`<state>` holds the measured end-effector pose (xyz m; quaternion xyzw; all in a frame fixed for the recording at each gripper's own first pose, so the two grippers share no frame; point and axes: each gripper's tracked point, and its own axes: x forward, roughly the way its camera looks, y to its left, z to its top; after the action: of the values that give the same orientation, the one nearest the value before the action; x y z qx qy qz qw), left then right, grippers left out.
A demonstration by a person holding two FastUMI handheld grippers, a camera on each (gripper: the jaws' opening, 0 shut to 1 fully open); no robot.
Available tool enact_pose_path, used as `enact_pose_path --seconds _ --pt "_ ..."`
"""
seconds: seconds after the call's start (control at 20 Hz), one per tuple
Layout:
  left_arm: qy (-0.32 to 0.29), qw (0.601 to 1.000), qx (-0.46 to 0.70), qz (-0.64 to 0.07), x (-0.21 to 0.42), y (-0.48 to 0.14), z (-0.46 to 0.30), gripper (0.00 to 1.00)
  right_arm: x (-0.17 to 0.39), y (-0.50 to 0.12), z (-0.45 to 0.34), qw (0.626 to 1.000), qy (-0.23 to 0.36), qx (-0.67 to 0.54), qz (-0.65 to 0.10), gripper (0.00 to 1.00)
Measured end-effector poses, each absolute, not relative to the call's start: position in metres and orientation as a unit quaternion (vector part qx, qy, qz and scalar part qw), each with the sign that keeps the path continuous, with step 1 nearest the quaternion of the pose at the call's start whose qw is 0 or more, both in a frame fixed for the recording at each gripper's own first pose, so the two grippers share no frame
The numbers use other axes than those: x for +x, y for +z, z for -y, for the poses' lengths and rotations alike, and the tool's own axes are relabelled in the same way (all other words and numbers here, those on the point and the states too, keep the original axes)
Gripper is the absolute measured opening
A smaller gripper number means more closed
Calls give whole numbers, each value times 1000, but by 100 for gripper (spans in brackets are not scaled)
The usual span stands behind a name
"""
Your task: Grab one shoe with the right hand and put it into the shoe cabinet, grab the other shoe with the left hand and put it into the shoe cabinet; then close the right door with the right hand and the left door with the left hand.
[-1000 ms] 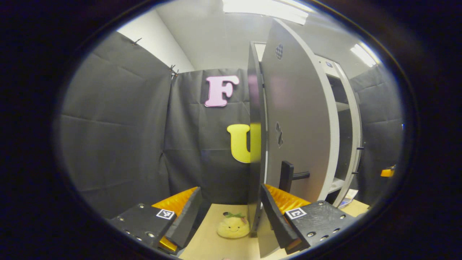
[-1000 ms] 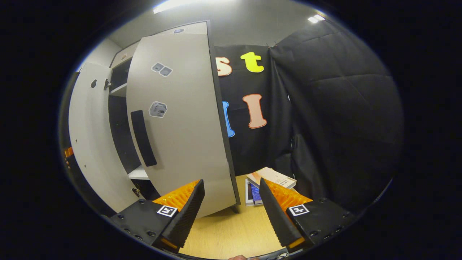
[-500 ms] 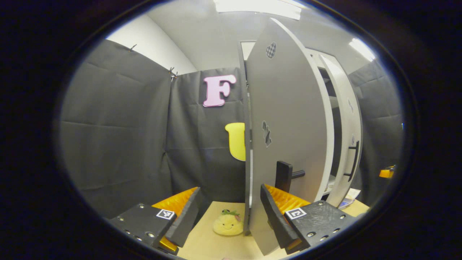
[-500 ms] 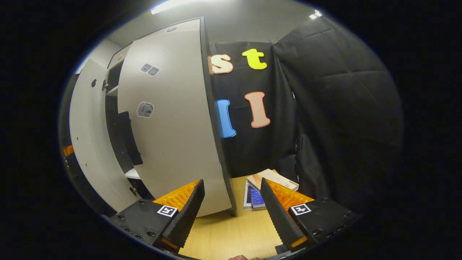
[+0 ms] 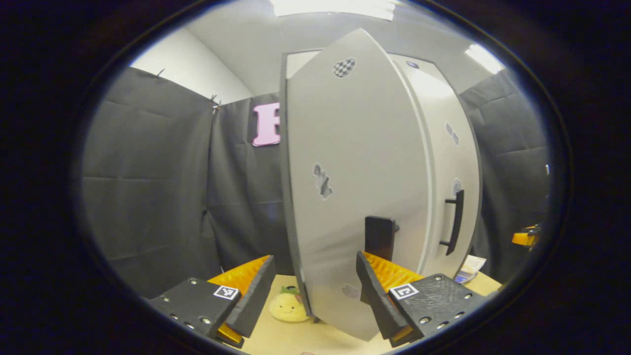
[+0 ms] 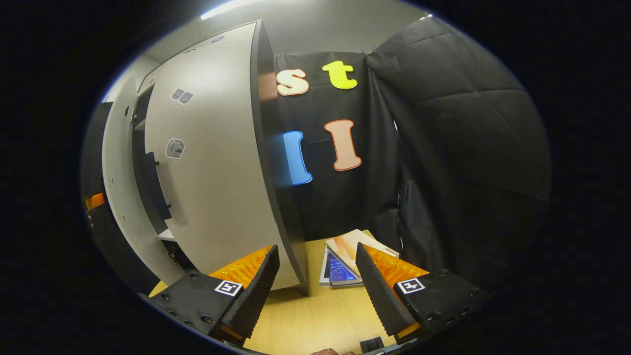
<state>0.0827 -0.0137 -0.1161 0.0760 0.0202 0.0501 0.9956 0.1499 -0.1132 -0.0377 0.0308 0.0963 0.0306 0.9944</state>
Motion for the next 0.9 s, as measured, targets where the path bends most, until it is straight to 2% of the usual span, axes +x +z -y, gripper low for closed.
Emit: enact_pose_path --seconds 0.4,0.75,0.9 --pt "11 997 69 -33 52 -139 61 94 140 -41 115 994 16 44 -101 98" --pt "-3 1000 23 -10 9 -147 27 95 121 -48 66 993 3 45 -113 98" --pt "11 1000 12 10 -8 -149 9 96 119 -42 42 993 12 46 -112 98"
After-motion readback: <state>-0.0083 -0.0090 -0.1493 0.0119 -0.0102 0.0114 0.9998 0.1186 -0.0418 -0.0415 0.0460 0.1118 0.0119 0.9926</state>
